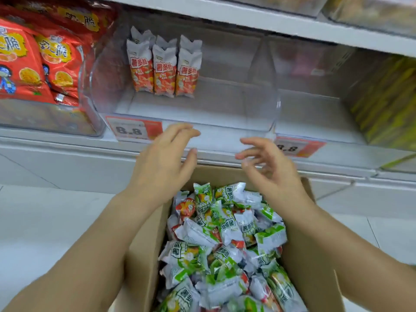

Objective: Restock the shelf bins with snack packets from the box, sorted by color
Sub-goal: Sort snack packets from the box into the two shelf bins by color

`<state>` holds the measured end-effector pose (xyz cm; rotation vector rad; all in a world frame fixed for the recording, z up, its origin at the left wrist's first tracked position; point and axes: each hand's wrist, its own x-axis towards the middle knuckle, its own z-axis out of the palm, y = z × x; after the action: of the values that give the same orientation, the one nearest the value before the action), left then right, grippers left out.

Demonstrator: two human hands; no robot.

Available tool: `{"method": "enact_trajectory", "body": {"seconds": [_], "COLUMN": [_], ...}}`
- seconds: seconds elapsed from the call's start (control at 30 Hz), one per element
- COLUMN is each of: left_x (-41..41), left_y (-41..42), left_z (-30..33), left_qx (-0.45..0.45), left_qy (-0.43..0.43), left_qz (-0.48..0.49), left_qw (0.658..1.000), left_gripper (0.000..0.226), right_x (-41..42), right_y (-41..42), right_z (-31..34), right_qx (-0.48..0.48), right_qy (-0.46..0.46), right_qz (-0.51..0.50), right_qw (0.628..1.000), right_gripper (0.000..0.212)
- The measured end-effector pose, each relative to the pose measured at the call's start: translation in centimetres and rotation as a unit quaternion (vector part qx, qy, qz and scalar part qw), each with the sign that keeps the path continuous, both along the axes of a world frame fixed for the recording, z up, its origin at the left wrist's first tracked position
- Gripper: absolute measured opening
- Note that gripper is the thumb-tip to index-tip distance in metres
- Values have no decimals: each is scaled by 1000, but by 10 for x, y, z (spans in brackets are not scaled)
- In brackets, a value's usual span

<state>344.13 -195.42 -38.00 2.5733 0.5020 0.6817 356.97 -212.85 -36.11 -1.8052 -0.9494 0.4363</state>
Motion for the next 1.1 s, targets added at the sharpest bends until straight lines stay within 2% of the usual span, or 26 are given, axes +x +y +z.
{"method": "enact_trajectory", "body": {"seconds": [0.03,0.1,0.2,0.27,0.37,0.47,0.57,0.63,0.67,0.77,0.83,0.9,0.97,1.03,1.1], "left_x": [0,1,0,-2,-10,-17,-23,-30,-33,-41,-41,-40,-37,-33,-33], "left_y": [-15,-42,-76,-100,-130,-157,-184,-203,-211,-226,-227,-227,-228,-229,-225], "left_z": [-6,-23,-54,-73,-102,-120,-126,-130,-133,-151,-161,-167,-171,-170,-166], "left_qx": [4,25,27,19,2,4,2,1,10,75,130,167,176,138,78], "left_qy": [27,156,388,473,518,524,534,546,552,570,589,589,578,584,595], "left_qz": [-34,-97,-172,-214,-240,-212,-193,-202,-205,-201,-197,-186,-160,-138,-128], "left_qw": [999,983,905,855,821,825,823,813,808,793,773,768,780,788,789], "left_gripper": [41,39,36,35,28,19,9,14,24,73,89,90,87,74,52], "right_x": [-3,-4,-3,-6,-19,-37,-52,-60,-64,-72,-74,-72,-63,-48,-30], "right_y": [-24,-67,-124,-152,-173,-176,-173,-171,-170,-168,-168,-169,-171,-174,-180], "right_z": [-14,-44,-87,-107,-125,-135,-149,-159,-163,-172,-176,-175,-167,-158,-153], "right_qx": [-40,-136,-303,-397,-491,-533,-570,-588,-591,-584,-571,-569,-566,-559,-545], "right_qy": [12,53,57,45,17,-20,-80,-97,-104,-163,-182,-137,-51,13,76], "right_qz": [-2,-14,12,39,106,181,250,283,291,297,294,276,243,207,168], "right_qw": [999,989,951,916,864,826,779,751,745,738,744,763,786,803,818], "right_gripper": [30,24,19,29,47,55,49,54,61,73,72,67,56,42,48]}}
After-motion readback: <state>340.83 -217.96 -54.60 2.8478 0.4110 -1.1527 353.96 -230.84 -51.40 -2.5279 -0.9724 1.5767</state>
